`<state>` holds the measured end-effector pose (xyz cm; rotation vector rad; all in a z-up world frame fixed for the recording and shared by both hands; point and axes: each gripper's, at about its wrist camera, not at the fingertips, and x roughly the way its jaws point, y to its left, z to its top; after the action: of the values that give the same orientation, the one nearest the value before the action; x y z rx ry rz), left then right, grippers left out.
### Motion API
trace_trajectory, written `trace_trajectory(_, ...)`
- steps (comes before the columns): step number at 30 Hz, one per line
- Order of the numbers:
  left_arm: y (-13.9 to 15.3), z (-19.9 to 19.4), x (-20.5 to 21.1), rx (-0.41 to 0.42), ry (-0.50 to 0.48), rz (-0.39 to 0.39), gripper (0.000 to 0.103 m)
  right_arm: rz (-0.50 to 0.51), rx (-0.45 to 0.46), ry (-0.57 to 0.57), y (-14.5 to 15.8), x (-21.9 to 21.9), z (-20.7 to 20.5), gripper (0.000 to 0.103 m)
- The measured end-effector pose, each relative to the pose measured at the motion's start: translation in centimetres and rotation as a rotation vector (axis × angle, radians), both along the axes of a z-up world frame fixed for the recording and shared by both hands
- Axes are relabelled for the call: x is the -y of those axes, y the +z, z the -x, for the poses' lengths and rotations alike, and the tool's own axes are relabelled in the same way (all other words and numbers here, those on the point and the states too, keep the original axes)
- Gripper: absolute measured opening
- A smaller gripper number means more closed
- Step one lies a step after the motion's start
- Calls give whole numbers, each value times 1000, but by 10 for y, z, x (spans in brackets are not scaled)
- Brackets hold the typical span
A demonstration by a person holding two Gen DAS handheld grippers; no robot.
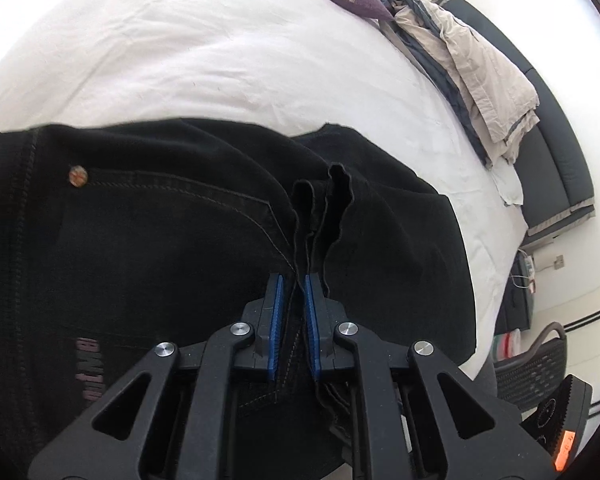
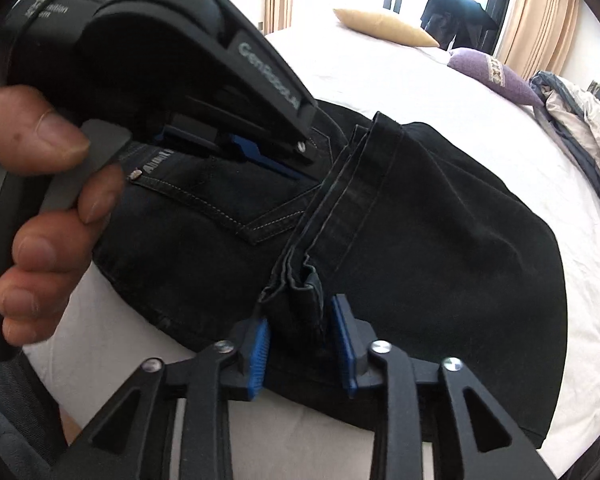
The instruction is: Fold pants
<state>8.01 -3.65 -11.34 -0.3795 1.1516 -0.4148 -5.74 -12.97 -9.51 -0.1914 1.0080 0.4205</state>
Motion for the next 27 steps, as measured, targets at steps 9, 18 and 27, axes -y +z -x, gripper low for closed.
trace_trajectory(9,18,-9,73,77,-181,41,11,-527,-82,-261,44,187,-58,51)
trace_trajectory(18,-38,17,94,-3,-239,10,11,-985,-344,-370,-41,281,-160,52)
trace_trajectory(27,-45,42,88,-8,-239,35,10,-1020,-460,-325,-65,287,-104,44)
